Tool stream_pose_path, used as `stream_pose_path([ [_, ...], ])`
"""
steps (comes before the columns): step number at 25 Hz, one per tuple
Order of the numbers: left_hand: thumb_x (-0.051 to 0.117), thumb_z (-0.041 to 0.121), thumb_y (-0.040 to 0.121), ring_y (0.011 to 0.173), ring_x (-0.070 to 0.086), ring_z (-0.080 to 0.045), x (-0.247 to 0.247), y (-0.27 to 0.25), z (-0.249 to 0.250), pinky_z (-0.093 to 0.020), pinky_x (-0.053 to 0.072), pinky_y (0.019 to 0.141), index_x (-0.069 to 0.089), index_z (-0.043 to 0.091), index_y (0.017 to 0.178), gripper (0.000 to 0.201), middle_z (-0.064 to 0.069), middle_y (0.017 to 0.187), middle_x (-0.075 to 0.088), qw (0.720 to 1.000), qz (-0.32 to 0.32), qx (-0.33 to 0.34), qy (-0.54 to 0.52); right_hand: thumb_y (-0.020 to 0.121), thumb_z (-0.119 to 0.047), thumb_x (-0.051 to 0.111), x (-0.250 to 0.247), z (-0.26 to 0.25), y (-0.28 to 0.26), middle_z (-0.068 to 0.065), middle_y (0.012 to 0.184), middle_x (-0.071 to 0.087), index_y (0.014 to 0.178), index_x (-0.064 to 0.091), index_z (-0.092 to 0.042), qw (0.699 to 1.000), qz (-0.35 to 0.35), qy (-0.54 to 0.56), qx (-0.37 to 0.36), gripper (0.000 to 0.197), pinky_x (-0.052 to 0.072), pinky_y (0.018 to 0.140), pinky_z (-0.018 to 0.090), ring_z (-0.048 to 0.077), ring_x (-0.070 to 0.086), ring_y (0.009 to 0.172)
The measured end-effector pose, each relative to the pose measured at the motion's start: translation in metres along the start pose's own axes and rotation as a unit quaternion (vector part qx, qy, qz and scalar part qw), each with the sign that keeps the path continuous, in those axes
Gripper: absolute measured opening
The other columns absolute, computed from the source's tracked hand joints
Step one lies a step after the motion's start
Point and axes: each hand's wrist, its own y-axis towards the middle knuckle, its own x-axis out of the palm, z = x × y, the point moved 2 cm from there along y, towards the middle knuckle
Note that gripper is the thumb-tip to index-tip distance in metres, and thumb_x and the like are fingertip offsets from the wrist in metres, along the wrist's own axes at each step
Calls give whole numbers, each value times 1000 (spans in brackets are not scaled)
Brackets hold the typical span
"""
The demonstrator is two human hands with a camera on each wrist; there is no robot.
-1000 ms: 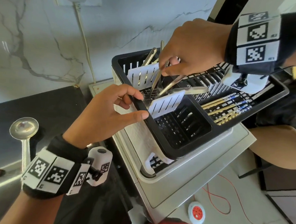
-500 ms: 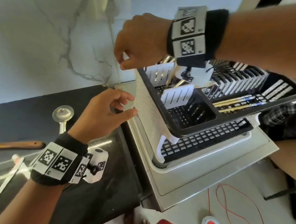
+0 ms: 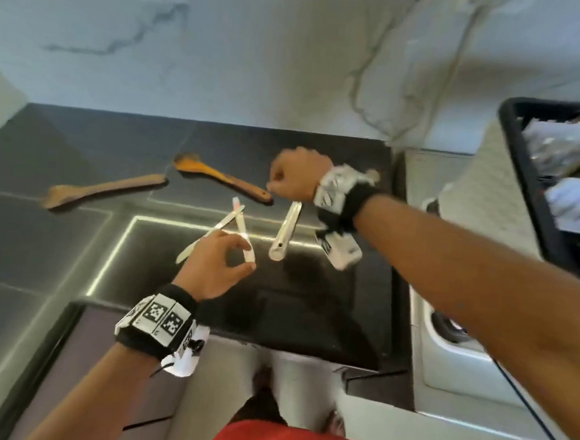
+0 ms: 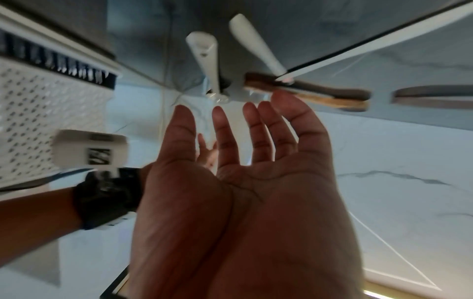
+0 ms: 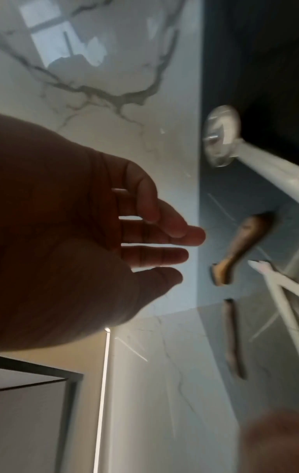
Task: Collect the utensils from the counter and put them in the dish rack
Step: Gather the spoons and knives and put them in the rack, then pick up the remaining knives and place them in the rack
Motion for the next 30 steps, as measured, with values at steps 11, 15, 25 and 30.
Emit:
stream_pose_path([
  [11,69,33,84,110,59,-30,-18,70,-128,-43,47,99,65,20,121,39,-7,117,62,996,-46,-13,69,82,-49,70,144,-39,29,-2,85,72,79,76,-21,977,-18,117,175,29,55,74,32,18,67,83],
  [15,67,33,86,107,59,-27,-15,104,-122,-45,52,90,61,22,115,32,-4,114,57,991,-87,20,97,78,-45,77,156,-51,43,-3,86,72,77,73,-23,967,-16,115,227,23,54,75,32,20,68,85],
  [25,57,24,93,103,59,-22,-13,73,-130,-40,49,83,62,28,110,18,4,106,62,990,-117,-5,79,82,-35,75,167,-69,-42,-10,87,68,89,72,-29,945,-48,136,293,10,58,80,34,14,66,85],
  [30,57,18,92,94,58,-24,-11,16,-155,-42,52,78,66,28,106,19,4,100,62,993,-70,23,89,86,-26,65,174,-73,-83,-10,99,63,109,68,-30,968,-21,106,228,23,56,83,37,15,62,92],
])
